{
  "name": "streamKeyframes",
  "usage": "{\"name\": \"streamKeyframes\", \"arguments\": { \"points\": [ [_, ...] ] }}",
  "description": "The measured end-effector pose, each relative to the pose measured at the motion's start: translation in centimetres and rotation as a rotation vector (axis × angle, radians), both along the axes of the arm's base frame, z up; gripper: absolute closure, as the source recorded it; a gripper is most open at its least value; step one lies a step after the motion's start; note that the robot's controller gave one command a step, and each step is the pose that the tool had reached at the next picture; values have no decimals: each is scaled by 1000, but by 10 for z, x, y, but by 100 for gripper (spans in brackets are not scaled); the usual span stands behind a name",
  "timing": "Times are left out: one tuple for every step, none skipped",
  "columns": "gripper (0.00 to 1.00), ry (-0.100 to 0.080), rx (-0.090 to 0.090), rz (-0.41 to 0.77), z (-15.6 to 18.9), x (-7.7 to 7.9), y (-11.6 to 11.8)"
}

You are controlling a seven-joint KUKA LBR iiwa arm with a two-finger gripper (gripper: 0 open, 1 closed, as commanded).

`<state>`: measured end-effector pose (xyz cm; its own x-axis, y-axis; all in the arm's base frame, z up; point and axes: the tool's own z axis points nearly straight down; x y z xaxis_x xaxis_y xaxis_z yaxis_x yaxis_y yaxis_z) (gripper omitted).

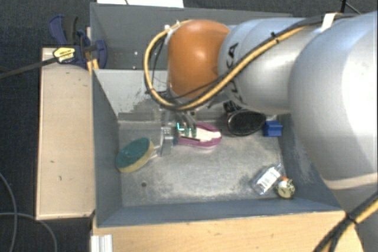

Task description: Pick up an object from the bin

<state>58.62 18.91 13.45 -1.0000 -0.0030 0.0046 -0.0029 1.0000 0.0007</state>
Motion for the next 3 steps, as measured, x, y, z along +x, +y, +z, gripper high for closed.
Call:
{"name": "streamKeyframes", "arguments": {
  "points": [
    [0,3,-1,67,-68,-74,39],
    [100,-5,-1,56,-64,-69,35],
    [100,-8,0,-376,-49,-32,31]
  ]
}}
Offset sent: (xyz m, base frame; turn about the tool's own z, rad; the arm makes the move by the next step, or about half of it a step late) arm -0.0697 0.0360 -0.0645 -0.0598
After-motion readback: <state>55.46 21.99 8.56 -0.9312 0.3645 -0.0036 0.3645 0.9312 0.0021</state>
